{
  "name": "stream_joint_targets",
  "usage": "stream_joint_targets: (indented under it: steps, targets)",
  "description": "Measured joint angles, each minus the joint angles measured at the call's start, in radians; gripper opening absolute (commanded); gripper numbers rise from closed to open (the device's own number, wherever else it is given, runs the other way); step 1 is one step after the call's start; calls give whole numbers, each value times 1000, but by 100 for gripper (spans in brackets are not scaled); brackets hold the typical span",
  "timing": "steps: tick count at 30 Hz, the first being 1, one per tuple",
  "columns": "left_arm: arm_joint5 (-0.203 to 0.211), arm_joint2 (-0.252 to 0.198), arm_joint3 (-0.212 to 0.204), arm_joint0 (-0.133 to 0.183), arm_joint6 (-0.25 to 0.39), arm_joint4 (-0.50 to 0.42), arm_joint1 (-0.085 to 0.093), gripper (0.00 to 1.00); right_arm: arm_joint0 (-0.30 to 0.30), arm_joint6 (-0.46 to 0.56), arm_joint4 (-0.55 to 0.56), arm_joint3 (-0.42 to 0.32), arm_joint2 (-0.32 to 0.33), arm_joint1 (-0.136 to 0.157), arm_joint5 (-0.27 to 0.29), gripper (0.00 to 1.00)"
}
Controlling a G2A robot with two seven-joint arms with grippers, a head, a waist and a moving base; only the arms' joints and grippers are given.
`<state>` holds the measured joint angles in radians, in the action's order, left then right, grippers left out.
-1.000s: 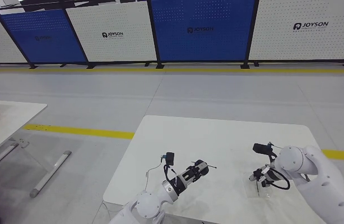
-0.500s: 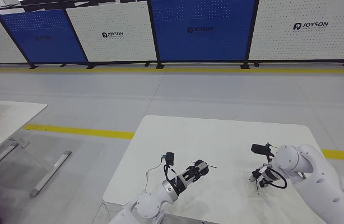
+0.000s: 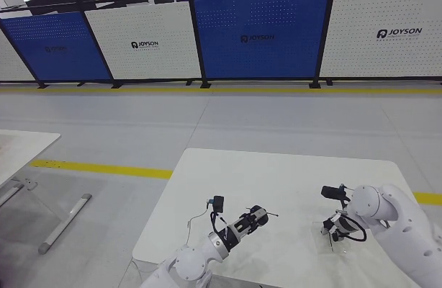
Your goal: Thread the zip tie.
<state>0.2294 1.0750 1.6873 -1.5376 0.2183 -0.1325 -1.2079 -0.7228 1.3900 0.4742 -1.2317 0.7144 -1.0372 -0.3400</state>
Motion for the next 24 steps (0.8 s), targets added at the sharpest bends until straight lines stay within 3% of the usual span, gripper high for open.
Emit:
stream_joint_targets:
  steps: [2, 4, 15, 24]
  targets:
    - [0, 0, 0, 0, 0, 0, 0, 0, 6, 0, -1, 8, -10, -2, 0, 20]
    - [0, 0, 0, 0, 0, 0, 0, 0, 12, 0, -4, 17, -19, -3, 0, 0]
    - [0, 0, 0, 0, 0, 0, 0, 0, 11, 0, -8, -9, -17, 7, 0, 0]
    - [0, 0, 0, 0, 0, 0, 0, 0, -70, 0, 43, -128, 82, 37, 0, 0]
